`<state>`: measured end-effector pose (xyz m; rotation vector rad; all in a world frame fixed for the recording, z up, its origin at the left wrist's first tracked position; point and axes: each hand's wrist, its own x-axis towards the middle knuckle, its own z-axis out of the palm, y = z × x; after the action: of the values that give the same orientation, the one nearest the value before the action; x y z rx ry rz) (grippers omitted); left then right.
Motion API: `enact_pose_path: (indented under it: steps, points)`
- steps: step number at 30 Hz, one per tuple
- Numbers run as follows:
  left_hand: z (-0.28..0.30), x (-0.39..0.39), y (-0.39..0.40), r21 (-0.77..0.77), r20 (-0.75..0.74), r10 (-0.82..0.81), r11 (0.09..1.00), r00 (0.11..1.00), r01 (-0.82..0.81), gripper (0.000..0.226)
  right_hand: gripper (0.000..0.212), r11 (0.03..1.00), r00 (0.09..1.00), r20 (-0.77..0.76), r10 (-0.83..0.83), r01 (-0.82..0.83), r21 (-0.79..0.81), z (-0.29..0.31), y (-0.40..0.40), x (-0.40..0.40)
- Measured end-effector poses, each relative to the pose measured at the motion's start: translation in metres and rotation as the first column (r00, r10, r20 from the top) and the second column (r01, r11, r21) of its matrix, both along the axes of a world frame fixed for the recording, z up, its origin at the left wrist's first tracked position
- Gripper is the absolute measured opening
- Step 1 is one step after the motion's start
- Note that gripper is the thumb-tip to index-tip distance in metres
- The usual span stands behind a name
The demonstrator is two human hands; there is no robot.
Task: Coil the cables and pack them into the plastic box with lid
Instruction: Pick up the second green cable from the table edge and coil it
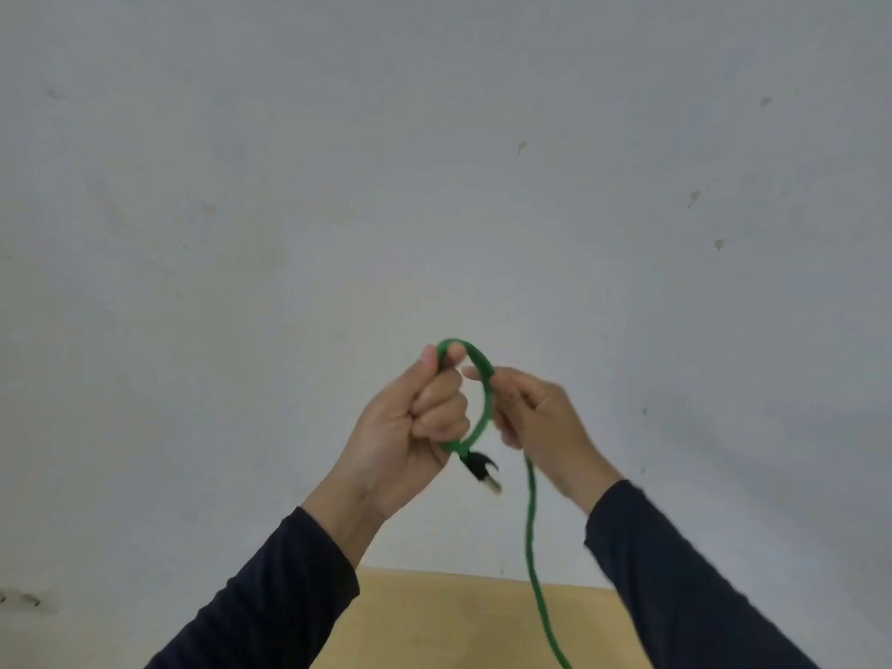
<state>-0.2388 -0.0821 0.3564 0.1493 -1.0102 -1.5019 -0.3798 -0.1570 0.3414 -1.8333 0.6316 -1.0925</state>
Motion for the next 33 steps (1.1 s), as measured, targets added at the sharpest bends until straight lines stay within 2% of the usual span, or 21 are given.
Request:
enact_pose_path:
  steps: [2,4,6,8,10,11,12,13,14,16,19,21,23,25,27,28,30,31,33]
  points:
    - [0.011,0.006,-0.007,0.03,-0.187,0.06,0.998,0.98,-0.056,0.024,0.023,0.999,0.993,-0.115,-0.006,0.011,0.044,-0.024,0.008,0.014]
    - [0.021,0.019,-0.015,0.082,-0.314,0.179,0.983,0.932,-0.161,0.026,0.028,1.0,0.955,-0.295,0.013,-0.008,0.016,-0.045,0.019,0.019]
    - [0.025,0.034,-0.025,0.129,-0.292,0.393,0.92,0.872,-0.371,0.025,0.035,0.995,0.864,-0.503,0.025,-0.069,-0.069,-0.055,0.033,0.02]
    - [0.018,0.045,-0.033,0.09,-0.056,0.637,0.77,0.769,-0.631,0.025,0.034,0.98,0.772,-0.633,0.05,-0.159,-0.117,-0.052,0.045,0.02]
    - [-0.001,0.048,-0.035,-0.076,0.263,0.759,0.631,0.595,-0.772,0.026,0.028,0.968,0.764,-0.643,0.061,-0.203,-0.149,-0.032,0.052,0.02]
    - [-0.012,0.044,-0.031,-0.188,0.396,0.769,0.602,0.501,-0.776,0.026,0.025,0.957,0.782,-0.622,0.038,-0.207,-0.202,-0.018,0.054,0.019]
    - [-0.024,0.039,-0.025,-0.283,0.499,0.75,0.615,0.434,-0.736,0.026,0.021,0.936,0.799,-0.602,-0.01,-0.204,-0.286,-0.003,0.054,0.017]
    - [-0.034,0.033,-0.018,-0.338,0.571,0.711,0.659,0.411,-0.671,0.025,0.017,0.911,0.819,-0.571,-0.06,-0.189,-0.367,0.011,0.052,0.013]
    - [-0.043,0.025,-0.01,-0.34,0.615,0.659,0.717,0.434,-0.608,0.026,0.014,0.895,0.837,-0.538,-0.099,-0.161,-0.416,0.023,0.047,0.009]
    - [-0.055,0.013,0.005,-0.277,0.64,0.542,0.824,0.545,-0.494,0.032,0.007,0.921,0.877,-0.471,-0.094,-0.103,-0.376,0.043,0.033,-0.004]
    - [-0.058,0.004,0.017,-0.22,0.629,0.434,0.895,0.645,-0.387,0.046,0.008,0.952,0.916,-0.401,-0.016,-0.108,-0.286,0.058,0.018,-0.018]
    - [-0.048,-0.002,0.022,-0.151,0.553,0.327,0.944,0.767,-0.293,0.053,0.008,0.96,0.945,-0.322,0.05,-0.134,-0.244,0.058,0.013,-0.022]
    - [-0.035,-0.006,0.025,-0.077,0.422,0.188,0.982,0.887,-0.171,0.057,0.011,0.979,0.981,-0.161,0.106,-0.131,-0.155,0.05,0.008,-0.021]
    - [-0.023,-0.007,0.025,-0.043,0.269,0.099,0.995,0.958,-0.091,0.056,0.02,0.993,0.995,-0.008,0.1,-0.1,-0.056,0.036,0.001,-0.017]
    - [-0.013,-0.005,0.022,-0.047,0.104,0.088,0.995,0.991,-0.083,0.053,0.024,0.999,0.999,0.021,0.048,-0.048,0.009,0.017,-0.001,-0.008]
    - [-0.006,-0.003,0.019,-0.049,0.029,0.118,0.992,0.993,-0.117,0.052,0.025,1.0,0.999,-0.031,0.005,-0.005,0.006,0.007,0.0,-0.003]
    - [0.006,0.004,0.01,-0.023,-0.076,0.242,0.969,0.967,-0.245,0.048,0.026,0.995,0.971,-0.228,-0.078,0.061,-0.08,-0.014,0.009,0.006]
    - [0.012,0.01,0.005,-0.004,-0.082,0.331,0.943,0.94,-0.333,0.047,0.025,0.992,0.945,-0.314,-0.088,0.057,-0.109,-0.023,0.015,0.01]
    - [0.015,0.021,-0.007,0.005,0.034,0.545,0.838,0.838,-0.545,0.044,0.027,0.994,0.913,-0.408,-0.019,-0.025,-0.103,-0.032,0.031,0.015]
